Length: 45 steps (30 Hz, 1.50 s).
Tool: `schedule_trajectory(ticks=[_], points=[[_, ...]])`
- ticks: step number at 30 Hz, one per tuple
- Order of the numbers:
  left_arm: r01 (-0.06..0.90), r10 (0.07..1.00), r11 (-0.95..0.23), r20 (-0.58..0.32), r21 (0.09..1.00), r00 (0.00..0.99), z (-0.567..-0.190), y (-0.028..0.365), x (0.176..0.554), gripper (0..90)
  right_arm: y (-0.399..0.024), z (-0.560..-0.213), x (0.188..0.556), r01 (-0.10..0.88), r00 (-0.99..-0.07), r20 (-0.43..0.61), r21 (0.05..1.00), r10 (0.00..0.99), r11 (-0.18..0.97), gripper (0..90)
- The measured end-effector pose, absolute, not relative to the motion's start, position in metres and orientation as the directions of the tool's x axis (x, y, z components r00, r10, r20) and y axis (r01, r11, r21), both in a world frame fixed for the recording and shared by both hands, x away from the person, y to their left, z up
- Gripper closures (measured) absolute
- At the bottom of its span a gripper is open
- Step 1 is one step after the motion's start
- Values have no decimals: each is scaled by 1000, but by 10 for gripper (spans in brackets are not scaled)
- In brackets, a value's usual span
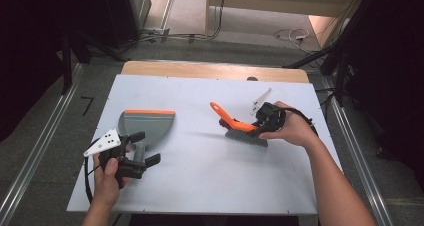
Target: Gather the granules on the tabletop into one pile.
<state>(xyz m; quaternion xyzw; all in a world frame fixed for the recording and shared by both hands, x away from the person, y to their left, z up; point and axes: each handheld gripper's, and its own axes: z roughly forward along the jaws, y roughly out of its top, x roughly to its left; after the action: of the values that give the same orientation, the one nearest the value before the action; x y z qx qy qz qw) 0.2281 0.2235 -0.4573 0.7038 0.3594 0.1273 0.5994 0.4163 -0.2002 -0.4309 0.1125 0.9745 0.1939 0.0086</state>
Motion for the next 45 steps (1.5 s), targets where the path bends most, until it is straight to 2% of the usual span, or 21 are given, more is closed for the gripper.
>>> schedule_trajectory(ticks=[7,12,16,18,22,27,32,37,45], points=[[356,660,-26,-251,934,708,-458,225,229,3,-198,-430,426,208,-973,-6,419,232,884,686],[354,660,-22,-252,935,708,-458,226,229,2,-200,-422,420,208,-970,-23,438,242,875,686],[352,661,-18,-253,936,707,-458,226,228,3,-209,-410,410,256,-946,-53,487,321,835,685],[352,661,-18,-253,936,706,-457,226,228,3,-216,-405,405,326,-912,-56,504,406,800,685],[351,659,-17,-253,936,708,-457,226,228,3,-228,-404,394,521,-781,-32,519,624,678,686],[355,658,-20,-255,935,708,-457,224,228,3,-235,-410,389,676,-611,-57,481,790,557,686],[354,658,-16,-257,935,708,-457,225,228,3,-229,-425,388,751,-488,-97,461,867,474,687],[351,660,-19,-252,936,707,-457,227,228,3,-220,-435,390,790,-388,-69,488,919,370,687],[349,662,-14,-253,937,705,-456,228,228,2,-195,-436,394,803,-365,-71,480,928,352,687]])
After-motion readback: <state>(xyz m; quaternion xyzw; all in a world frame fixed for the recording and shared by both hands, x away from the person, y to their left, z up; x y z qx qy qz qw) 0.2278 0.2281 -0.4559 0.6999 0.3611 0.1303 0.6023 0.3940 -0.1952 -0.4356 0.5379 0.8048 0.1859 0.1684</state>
